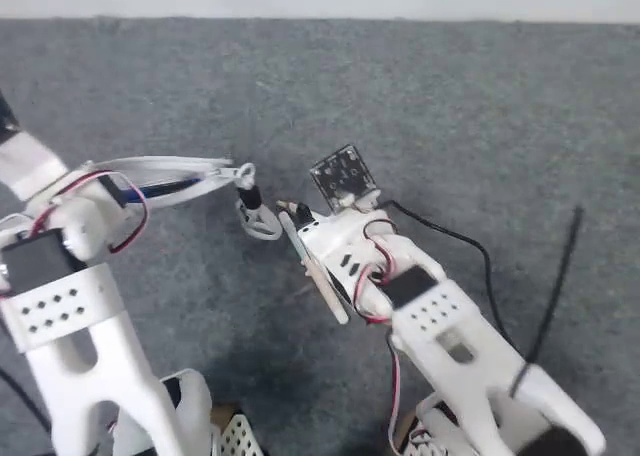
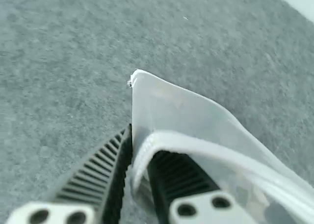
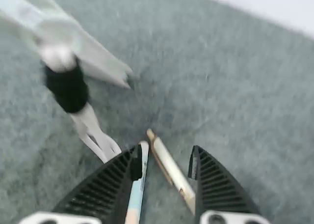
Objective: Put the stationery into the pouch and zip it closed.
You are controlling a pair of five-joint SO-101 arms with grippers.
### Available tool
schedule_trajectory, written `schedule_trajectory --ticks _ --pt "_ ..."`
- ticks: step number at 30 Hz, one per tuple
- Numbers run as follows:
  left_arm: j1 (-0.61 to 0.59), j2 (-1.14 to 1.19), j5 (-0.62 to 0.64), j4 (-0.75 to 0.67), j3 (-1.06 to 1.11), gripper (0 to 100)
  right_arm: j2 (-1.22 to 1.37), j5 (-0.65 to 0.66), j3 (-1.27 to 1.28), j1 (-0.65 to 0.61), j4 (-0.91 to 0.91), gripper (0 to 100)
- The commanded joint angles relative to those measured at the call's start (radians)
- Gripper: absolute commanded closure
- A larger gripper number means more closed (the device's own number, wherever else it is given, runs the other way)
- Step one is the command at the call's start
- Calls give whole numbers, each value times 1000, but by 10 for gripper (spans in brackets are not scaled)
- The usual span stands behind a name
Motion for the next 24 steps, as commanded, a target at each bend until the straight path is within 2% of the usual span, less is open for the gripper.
schedule_trajectory --ticks 1,9,16,18,24 --pt "-40 -28 20 -49 -22 987 136 -25 -120 -27 5 854" --pt "-44 -28 20 -49 -21 987 372 -25 -206 -111 7 854" --pt "-44 -26 20 -49 -19 987 513 -29 -275 -117 7 854" --pt "-44 -25 20 -48 -19 987 545 -72 -299 -117 12 854" --pt "-44 -25 17 -48 -19 987 641 -152 -488 -111 278 854"
